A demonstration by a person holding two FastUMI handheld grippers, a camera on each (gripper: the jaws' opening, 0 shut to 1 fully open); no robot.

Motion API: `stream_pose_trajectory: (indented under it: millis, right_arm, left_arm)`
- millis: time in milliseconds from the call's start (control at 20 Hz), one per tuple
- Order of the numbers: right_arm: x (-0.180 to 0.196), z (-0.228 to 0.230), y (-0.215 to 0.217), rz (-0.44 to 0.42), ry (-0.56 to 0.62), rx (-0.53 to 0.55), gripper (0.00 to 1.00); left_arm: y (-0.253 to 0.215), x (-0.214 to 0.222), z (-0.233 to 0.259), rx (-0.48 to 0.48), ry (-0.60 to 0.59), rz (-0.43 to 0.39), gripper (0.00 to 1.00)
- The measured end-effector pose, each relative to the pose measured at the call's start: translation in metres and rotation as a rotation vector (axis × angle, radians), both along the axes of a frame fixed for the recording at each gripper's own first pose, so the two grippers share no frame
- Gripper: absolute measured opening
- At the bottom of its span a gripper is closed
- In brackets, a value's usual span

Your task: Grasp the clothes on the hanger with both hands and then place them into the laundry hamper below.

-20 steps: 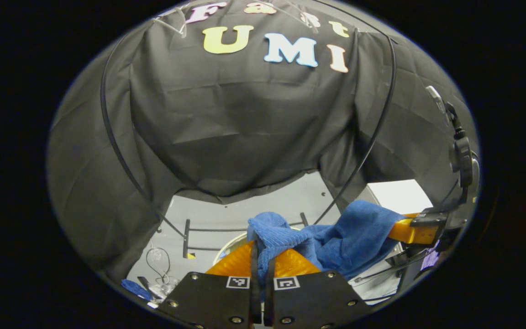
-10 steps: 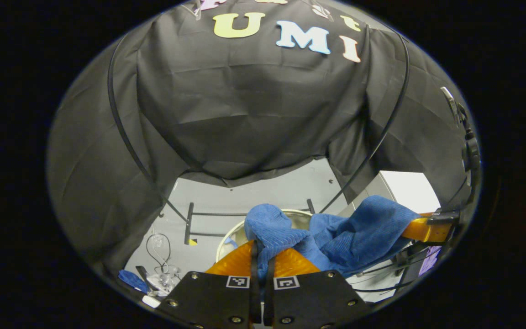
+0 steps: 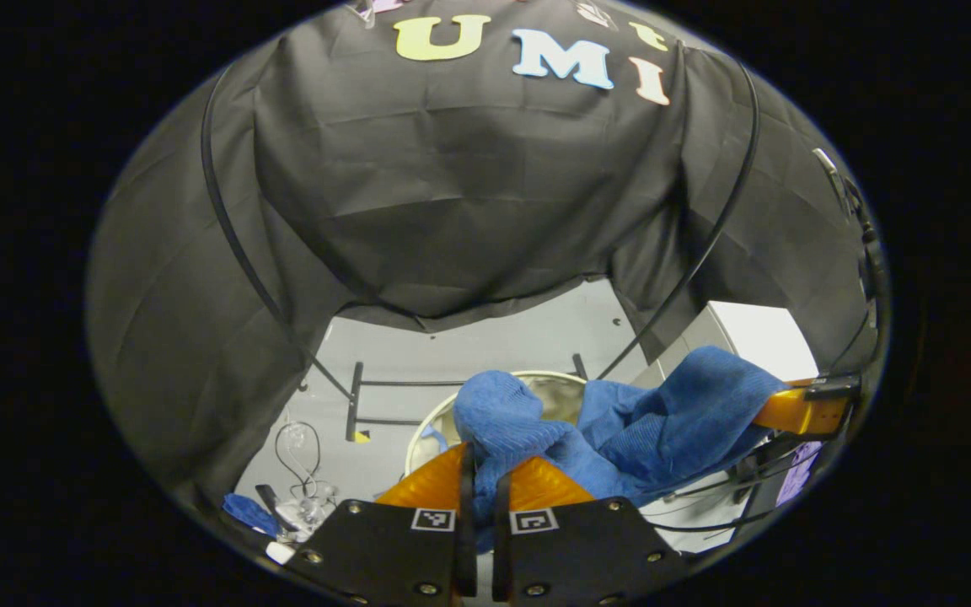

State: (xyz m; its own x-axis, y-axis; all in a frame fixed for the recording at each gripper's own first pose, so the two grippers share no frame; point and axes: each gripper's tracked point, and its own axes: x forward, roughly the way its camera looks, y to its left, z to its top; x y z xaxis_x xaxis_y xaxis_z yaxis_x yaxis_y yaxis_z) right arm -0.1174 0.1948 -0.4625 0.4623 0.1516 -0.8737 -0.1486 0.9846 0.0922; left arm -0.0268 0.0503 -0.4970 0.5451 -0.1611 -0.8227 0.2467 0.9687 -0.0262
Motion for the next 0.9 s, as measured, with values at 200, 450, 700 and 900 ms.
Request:
stream_pose_trajectory:
  millis: [200,450,700,900]
  right_arm:
    - [0.004,0.021,0.015,0.020,-0.035,0.054,0.58]
    - [0.009,0.045,0.008,0.022,-0.096,0.014,0.95]
    - [0.012,0.080,-0.024,-0.038,-0.154,-0.005,0.95]
    - [0.010,0.117,-0.066,-0.120,-0.221,-0.030,0.95]
  left_arm:
    - [0.010,-0.016,0.003,-0.004,0.011,0.001,0.31]
    - [0.024,-0.018,0.023,0.011,-0.020,0.002,0.96]
    - [0.035,-0.011,0.057,0.023,-0.087,0.003,0.96]
    - [0.033,-0.001,0.095,0.026,-0.182,-0.017,0.96]
